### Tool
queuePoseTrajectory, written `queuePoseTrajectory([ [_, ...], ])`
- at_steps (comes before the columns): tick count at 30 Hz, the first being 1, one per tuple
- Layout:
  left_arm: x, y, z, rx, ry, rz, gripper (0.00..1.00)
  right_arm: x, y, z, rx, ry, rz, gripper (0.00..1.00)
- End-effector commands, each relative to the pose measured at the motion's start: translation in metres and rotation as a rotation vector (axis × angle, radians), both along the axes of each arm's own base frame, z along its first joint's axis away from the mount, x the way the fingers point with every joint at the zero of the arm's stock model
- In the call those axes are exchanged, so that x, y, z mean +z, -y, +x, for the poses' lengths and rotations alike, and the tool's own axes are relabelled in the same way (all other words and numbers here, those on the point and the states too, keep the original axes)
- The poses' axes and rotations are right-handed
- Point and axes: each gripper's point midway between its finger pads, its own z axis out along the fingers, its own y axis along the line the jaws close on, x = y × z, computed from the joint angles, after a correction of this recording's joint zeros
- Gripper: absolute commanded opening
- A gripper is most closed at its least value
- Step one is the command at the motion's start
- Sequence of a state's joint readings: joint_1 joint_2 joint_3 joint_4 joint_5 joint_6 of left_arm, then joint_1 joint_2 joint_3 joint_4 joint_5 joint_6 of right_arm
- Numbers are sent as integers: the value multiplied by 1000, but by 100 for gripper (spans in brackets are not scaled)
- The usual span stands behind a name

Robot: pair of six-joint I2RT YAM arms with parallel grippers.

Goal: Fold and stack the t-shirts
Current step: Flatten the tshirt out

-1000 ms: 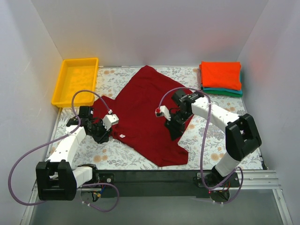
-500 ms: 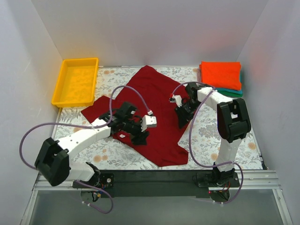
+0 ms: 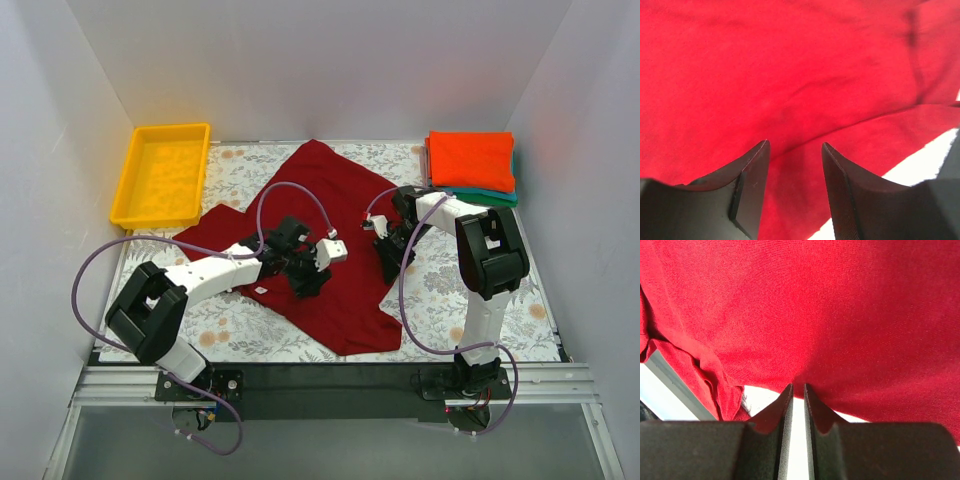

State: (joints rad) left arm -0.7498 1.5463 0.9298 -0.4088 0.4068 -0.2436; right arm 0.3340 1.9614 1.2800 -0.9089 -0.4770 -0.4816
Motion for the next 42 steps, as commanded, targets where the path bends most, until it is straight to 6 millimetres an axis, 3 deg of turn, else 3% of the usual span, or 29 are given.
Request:
queuePoseTrajectory([
  [1, -1, -24, 26, 94, 73, 42, 45, -8, 7, 9, 8, 32, -42, 20],
  [3, -3, -37, 36, 129, 85, 57, 48, -9, 8, 8, 9, 28, -43, 20],
  [5, -11, -46, 35, 115, 53, 95, 48, -10, 9, 7, 10, 23, -48, 20],
  [12, -26, -55, -3, 0, -69, 112, 47, -11, 11, 9, 14, 29, -65, 20],
  [16, -28, -57, -11, -10, -94, 110, 42, -13, 11, 11, 14, 24, -68, 19],
  [18, -30, -57, -12, -8, -100, 111, 38, -14, 10, 11, 13, 20, -65, 19],
  [22, -24, -54, -13, -23, -88, 87, 12, -13, 10, 13, 10, 22, -68, 19],
  [25, 3, -50, -24, -86, -43, 5, 0, -13, 11, 13, 12, 21, -73, 18],
  [29, 22, -61, -51, -208, 5, -40, 0, -15, 12, 15, 14, 23, -81, 18],
  [31, 19, -77, -76, -286, -29, -5, 0, -15, 12, 16, 13, 23, -83, 17],
  [32, 15, -93, -98, -360, -55, 23, 0, -14, 12, 17, 13, 27, -83, 17],
  [35, 12, -118, -129, -504, -52, 58, 0, -11, 12, 18, 18, 32, -81, 17],
  [36, 5, -134, -145, -597, -58, 86, 14, -6, 12, 19, 20, 46, -75, 17],
  [37, 6, -139, -151, -631, -41, 87, 19, -2, 10, 20, 22, 55, -68, 17],
  [40, 20, -147, -158, -701, 88, 61, 29, 20, 5, 23, 51, 119, -59, 17],
  [42, 26, -147, -157, -674, 113, 54, 30, 26, 0, 24, 74, 145, -55, 17],
])
